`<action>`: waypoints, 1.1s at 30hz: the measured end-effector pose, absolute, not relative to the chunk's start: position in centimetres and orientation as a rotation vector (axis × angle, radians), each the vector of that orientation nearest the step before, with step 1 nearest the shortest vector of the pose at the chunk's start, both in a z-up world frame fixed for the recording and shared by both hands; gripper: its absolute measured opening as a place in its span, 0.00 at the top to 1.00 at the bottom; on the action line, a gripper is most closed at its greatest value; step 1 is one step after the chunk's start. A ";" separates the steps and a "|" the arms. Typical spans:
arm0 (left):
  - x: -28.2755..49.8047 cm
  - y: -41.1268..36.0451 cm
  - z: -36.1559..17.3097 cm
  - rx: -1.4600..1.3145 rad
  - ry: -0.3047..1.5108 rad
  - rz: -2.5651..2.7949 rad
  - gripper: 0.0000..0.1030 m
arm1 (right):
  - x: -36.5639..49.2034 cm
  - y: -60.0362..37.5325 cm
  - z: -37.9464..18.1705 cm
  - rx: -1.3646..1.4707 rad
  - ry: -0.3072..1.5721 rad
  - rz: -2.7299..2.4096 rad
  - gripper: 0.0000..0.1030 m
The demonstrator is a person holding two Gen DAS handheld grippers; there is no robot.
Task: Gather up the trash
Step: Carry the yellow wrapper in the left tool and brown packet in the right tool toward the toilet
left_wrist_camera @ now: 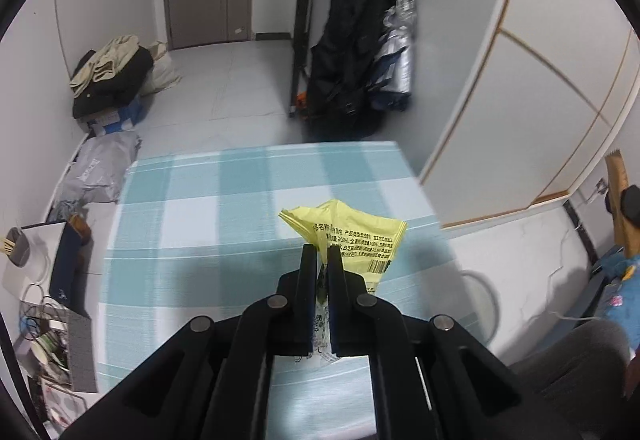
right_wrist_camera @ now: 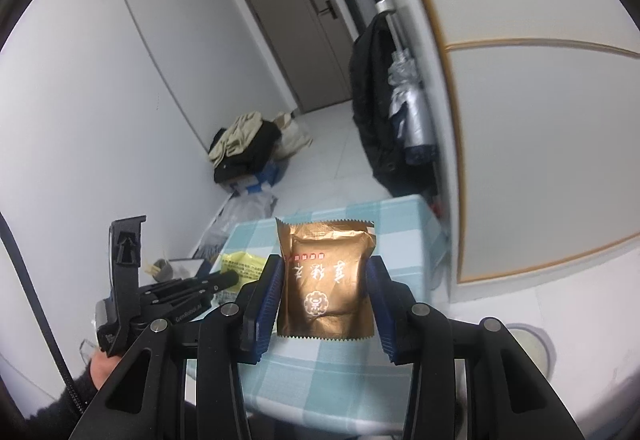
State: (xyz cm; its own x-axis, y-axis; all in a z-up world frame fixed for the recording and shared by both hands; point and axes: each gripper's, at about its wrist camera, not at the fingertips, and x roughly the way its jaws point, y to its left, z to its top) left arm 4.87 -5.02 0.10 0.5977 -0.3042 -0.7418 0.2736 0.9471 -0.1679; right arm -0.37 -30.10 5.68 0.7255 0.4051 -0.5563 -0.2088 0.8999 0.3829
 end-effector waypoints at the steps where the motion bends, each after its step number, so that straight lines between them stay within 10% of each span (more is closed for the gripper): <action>1: 4.8 -5.6 0.4 -0.043 0.861 -0.346 0.98 | -0.9 -31.0 6.1 0.308 0.668 0.336 0.60; 15: 3.4 -17.4 3.7 0.020 0.820 -0.574 0.99 | -5.9 -41.8 6.4 0.374 0.608 0.159 0.60; 33: 5.4 -30.8 -3.0 0.187 1.018 -0.788 0.99 | -3.8 -53.5 -6.4 0.544 0.837 -0.048 0.60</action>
State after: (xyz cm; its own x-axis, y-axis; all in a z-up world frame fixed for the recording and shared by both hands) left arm 5.35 -30.81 -3.02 0.2817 -0.5014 -0.8181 0.6665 0.7156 -0.2091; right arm -3.82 -53.47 -6.38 0.6767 0.1690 -0.7166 0.2500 0.8627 0.4395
